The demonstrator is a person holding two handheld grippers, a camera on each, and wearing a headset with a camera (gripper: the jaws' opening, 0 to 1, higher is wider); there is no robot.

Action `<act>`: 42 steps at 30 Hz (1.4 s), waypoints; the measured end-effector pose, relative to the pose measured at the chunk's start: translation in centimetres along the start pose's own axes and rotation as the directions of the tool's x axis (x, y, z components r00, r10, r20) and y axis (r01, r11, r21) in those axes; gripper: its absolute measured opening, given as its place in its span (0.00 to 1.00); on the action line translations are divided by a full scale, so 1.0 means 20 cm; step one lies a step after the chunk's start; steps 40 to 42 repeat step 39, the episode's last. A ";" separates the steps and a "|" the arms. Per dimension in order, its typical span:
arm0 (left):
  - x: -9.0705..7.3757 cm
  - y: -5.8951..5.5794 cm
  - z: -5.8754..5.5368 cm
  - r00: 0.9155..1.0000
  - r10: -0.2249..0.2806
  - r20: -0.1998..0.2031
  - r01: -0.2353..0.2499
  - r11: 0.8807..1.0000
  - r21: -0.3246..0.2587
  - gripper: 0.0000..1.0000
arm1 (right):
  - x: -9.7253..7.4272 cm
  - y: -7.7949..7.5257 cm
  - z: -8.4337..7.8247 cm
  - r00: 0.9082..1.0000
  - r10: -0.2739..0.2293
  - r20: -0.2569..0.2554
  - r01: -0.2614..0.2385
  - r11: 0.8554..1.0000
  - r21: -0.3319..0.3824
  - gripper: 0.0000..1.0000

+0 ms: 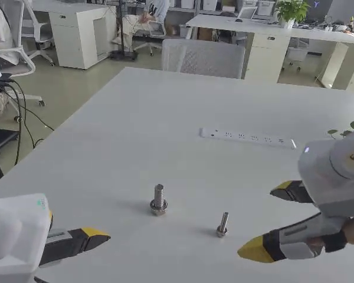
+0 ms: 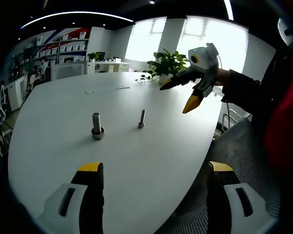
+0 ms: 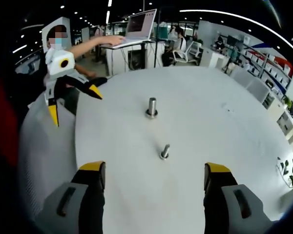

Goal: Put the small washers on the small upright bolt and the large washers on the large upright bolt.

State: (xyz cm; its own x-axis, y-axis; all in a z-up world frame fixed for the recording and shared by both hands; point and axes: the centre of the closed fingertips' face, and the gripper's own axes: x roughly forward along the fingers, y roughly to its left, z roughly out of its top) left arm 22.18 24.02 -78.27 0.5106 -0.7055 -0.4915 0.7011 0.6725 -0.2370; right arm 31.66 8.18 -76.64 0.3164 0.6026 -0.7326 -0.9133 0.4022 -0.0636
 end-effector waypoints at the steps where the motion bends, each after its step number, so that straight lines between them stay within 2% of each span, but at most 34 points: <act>1: 0.00 0.00 0.00 1.000 0.000 0.001 0.000 1.000 0.000 0.87 | -0.01 0.02 -0.02 1.000 -0.008 0.010 0.008 1.000 0.013 0.84; 8: -0.03 -0.01 0.01 1.000 0.010 0.016 -0.010 1.000 0.003 0.87 | -0.03 0.10 -0.07 0.995 -0.040 0.092 0.032 0.996 0.087 0.84; 11: -0.04 -0.01 0.01 1.000 0.015 0.023 -0.015 1.000 0.001 0.87 | -0.03 0.15 -0.08 0.991 -0.066 0.116 0.055 0.994 0.096 0.84; 13: -0.04 -0.01 0.01 0.999 0.018 0.027 -0.018 1.000 -0.001 0.87 | -0.03 0.19 -0.10 0.990 -0.061 0.128 0.046 0.992 0.116 0.85; 15: -0.05 -0.01 0.01 0.999 0.022 0.031 -0.021 1.000 -0.003 0.87 | -0.03 0.21 -0.12 0.989 -0.075 0.131 0.060 0.992 0.113 0.85; 21: -0.07 0.00 0.00 0.999 0.033 0.038 -0.033 0.999 -0.010 0.88 | -0.02 0.21 -0.14 0.982 -0.109 0.157 0.082 0.983 0.167 0.88; 24: -0.06 0.01 -0.01 0.999 0.040 0.032 -0.039 0.999 -0.017 0.89 | 0.00 0.22 -0.16 0.982 -0.116 0.150 0.092 0.983 0.158 0.89; 26: -0.06 0.03 -0.02 0.998 0.060 0.028 -0.060 0.998 -0.025 0.90 | 0.01 0.23 -0.17 0.983 -0.113 0.144 0.090 0.984 0.154 0.89; 35: -0.08 0.08 -0.03 0.994 0.108 0.027 -0.107 0.993 -0.041 0.93 | 0.02 0.20 -0.15 0.977 -0.146 0.153 0.120 0.979 0.165 0.94; 36: -0.08 0.08 -0.03 0.994 0.110 0.025 -0.109 0.993 -0.041 0.93 | 0.02 0.19 -0.15 0.975 -0.155 0.157 0.129 0.978 0.164 0.96; 42: -0.08 0.08 -0.04 0.994 0.108 0.021 -0.107 0.993 -0.040 0.93 | 0.02 0.20 -0.15 0.977 -0.148 0.154 0.122 0.979 0.164 0.96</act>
